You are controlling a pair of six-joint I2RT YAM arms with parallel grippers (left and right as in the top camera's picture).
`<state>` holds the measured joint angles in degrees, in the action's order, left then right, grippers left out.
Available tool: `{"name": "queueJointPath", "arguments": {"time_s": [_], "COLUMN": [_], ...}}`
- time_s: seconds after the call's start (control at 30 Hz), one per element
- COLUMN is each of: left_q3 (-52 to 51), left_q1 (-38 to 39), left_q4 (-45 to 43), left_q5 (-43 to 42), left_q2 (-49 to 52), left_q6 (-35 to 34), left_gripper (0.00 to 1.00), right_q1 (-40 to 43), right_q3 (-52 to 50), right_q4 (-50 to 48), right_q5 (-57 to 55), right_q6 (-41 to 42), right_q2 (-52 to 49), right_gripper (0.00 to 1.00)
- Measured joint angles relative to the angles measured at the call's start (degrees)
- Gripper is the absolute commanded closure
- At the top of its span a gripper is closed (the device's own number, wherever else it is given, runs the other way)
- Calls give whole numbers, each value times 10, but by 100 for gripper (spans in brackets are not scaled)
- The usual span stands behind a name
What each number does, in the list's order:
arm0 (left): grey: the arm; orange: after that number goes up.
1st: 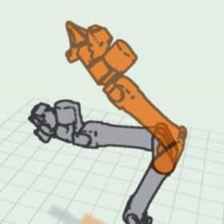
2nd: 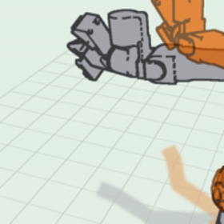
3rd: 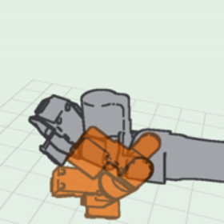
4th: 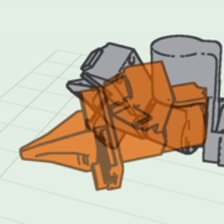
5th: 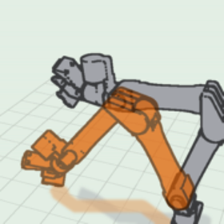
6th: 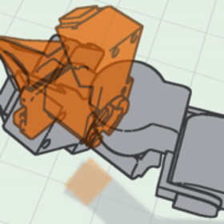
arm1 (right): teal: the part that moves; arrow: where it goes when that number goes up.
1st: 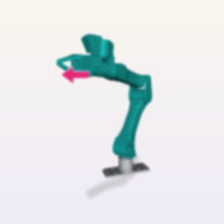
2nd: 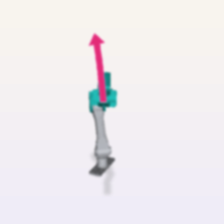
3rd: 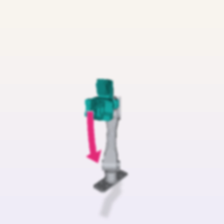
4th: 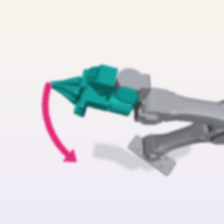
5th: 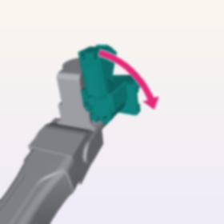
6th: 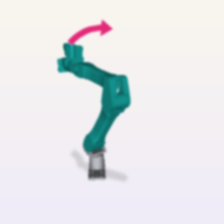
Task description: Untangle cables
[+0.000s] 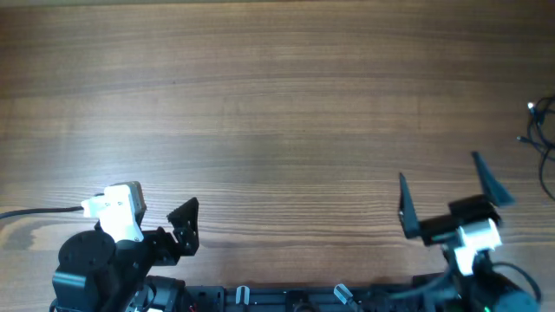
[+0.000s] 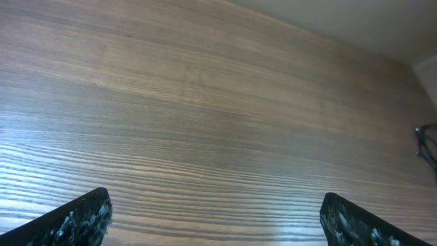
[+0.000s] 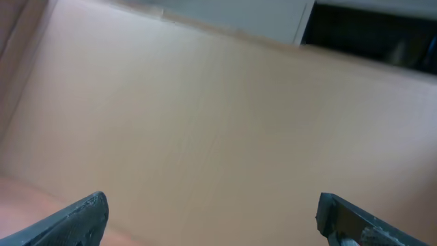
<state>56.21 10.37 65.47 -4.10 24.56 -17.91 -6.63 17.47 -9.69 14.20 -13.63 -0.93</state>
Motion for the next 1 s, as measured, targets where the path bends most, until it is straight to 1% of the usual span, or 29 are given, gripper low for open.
{"name": "queueJointPath", "arguments": {"time_s": [0.5,0.6,0.8,1.0], "left_q3": [0,0,0,0], "left_q1": [0,0,0,0], "left_q4": [1,4,18,21], "left_q5": [0,0,11,13], "left_q2": [0,0,0,0], "left_q6": [2,2,2,2], "left_gripper": [0,0,0,0], "right_q1": [0,0,0,0], "right_q3": [-149,-152,-153,-153], "right_q4": [4,20,120,128], "right_q5": [0,-3,-14,-25], "right_q6": [43,47,46,47], "right_q2": [0,0,0,0], "right_gripper": [0,0,0,0]}}
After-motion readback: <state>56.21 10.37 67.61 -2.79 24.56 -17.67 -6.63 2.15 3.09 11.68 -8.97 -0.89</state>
